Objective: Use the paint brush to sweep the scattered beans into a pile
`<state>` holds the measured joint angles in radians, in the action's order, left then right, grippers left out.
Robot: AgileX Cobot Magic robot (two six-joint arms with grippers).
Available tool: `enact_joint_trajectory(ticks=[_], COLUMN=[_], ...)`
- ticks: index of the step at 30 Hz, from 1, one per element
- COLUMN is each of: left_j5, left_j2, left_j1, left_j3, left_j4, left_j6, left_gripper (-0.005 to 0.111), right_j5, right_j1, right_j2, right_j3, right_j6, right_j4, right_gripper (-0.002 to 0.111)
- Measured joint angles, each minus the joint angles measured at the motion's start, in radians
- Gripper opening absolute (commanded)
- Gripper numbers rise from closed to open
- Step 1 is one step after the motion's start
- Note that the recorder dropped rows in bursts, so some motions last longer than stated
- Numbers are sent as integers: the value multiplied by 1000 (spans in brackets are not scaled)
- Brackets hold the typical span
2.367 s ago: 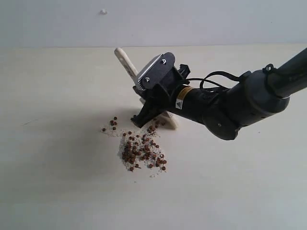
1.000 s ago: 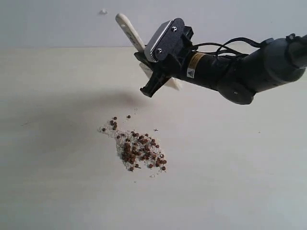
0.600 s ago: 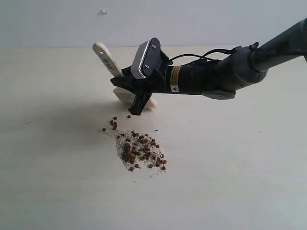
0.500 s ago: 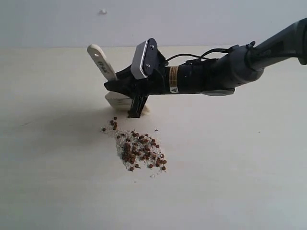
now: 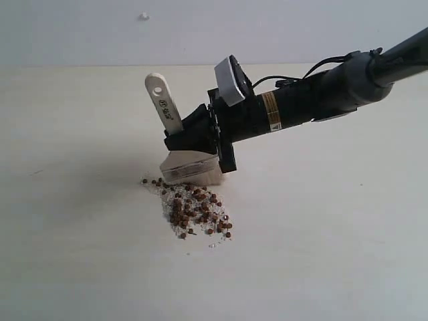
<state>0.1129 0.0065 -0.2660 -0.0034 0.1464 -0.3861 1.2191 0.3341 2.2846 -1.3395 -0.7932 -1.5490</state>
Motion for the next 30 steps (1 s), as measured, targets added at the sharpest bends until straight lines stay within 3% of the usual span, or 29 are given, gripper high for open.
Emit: enact_joint_trajectory(ticks=[12, 23, 30], left_j5=[0, 0, 0], left_j2=[0, 0, 0], left_j1=[0, 0, 0], left_j3=[0, 0, 0], left_j4=[0, 0, 0], left_j6=[0, 0, 0], left_gripper=[0, 0, 0], right_j5=[-37, -153, -30], right_j1=[0, 0, 0], right_j2=[-89, 24, 56], right_j3=[0, 0, 0], right_j6=[166, 330, 224], right_j4=[106, 285, 194], right_gripper=[0, 0, 0])
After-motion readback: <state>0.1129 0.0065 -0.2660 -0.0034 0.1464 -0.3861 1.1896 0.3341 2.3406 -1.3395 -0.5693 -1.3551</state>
